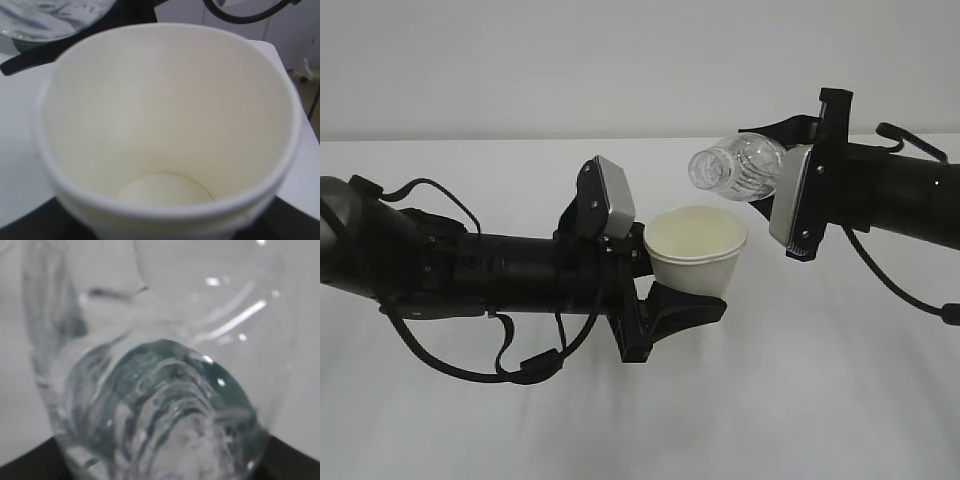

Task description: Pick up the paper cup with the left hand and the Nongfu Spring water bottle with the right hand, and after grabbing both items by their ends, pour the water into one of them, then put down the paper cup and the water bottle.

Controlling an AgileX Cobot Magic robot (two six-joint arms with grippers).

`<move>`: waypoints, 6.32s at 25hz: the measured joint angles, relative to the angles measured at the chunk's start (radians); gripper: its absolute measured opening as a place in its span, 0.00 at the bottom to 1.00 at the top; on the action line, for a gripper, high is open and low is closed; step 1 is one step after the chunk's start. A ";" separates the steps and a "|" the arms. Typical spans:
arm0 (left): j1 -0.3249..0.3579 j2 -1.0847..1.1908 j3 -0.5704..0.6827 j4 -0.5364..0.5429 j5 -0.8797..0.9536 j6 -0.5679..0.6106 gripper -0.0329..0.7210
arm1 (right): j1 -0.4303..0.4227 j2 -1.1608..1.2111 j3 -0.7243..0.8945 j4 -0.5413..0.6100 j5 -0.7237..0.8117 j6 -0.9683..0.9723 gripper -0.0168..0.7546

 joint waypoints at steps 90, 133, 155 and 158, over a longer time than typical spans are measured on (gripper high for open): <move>0.015 0.000 -0.004 0.120 -0.040 0.000 0.62 | 0.000 0.000 0.000 0.082 -0.088 -0.463 0.60; 0.015 0.000 -0.004 0.122 -0.040 0.000 0.62 | 0.000 0.000 0.000 0.084 -0.104 -0.465 0.60; 0.015 0.000 -0.004 0.122 -0.040 0.000 0.61 | 0.000 0.000 0.000 0.084 -0.112 -0.465 0.60; 0.015 0.000 -0.004 0.122 -0.040 0.000 0.61 | 0.000 0.000 0.000 0.084 -0.112 -0.465 0.60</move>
